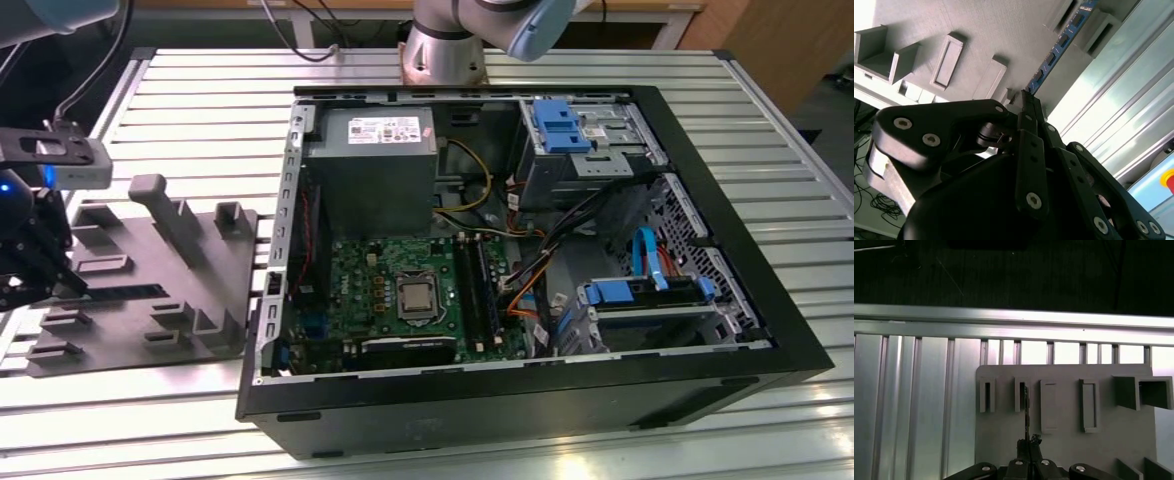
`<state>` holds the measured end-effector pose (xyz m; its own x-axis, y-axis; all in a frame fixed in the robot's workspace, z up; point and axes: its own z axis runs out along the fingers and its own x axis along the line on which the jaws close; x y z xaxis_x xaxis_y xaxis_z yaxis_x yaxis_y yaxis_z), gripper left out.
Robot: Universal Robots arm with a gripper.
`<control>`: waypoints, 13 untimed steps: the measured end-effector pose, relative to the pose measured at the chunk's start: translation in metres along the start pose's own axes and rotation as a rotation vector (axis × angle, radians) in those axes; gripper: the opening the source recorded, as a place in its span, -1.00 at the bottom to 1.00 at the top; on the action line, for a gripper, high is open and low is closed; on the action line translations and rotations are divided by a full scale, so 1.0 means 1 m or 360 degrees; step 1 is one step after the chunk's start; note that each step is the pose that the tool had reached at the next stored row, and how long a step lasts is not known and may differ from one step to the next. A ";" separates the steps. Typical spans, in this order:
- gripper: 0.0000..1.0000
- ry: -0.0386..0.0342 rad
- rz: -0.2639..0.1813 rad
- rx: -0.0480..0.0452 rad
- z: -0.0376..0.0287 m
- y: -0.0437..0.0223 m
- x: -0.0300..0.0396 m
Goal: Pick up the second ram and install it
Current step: 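Pick up the second ram and move it above second insertion slot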
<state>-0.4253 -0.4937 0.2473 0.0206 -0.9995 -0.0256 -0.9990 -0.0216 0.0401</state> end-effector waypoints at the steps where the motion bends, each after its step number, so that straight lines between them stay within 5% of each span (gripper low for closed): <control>1: -0.76 0.0000 0.0000 0.0000 -0.0006 0.0000 0.0000; 13: -0.76 0.0000 0.0000 0.0000 -0.0069 0.0003 -0.0002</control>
<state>-0.4253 -0.4937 0.2542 0.0206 -0.9995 -0.0256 -0.9990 -0.0217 0.0402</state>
